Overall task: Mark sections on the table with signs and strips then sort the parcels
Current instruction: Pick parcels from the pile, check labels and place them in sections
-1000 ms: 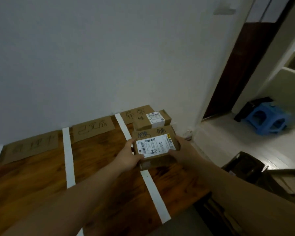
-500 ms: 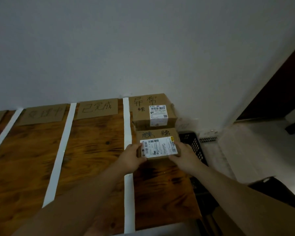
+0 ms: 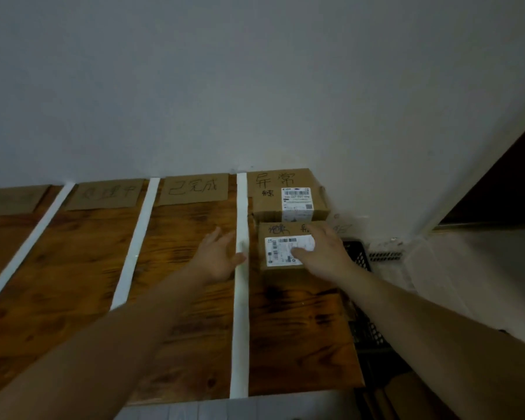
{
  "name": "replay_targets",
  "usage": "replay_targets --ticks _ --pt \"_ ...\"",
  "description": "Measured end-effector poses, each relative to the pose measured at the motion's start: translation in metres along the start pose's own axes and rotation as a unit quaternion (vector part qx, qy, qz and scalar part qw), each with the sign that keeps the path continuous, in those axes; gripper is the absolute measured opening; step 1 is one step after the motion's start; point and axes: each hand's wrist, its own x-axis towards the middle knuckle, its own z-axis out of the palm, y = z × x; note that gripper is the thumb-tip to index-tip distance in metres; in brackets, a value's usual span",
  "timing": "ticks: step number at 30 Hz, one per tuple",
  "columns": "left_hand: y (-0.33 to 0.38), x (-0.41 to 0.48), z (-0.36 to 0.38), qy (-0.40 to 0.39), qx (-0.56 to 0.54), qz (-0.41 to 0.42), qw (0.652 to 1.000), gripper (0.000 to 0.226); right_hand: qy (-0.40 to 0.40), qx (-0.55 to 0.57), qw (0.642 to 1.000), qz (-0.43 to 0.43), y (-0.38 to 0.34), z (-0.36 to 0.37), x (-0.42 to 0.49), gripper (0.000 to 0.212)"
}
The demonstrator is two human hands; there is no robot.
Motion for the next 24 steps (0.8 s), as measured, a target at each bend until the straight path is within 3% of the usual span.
replay_targets --ticks 10,24 --pt "-0.158 -0.109 -0.132 0.092 0.024 -0.052 0.994 0.069 -0.059 -0.036 0.989 -0.132 -0.200 0.074 -0.031 0.072" --pt "-0.479 -0.283 -0.294 0.222 -0.058 -0.210 0.951 0.072 -0.146 -0.074 0.940 -0.299 -0.513 0.285 -0.117 0.070"
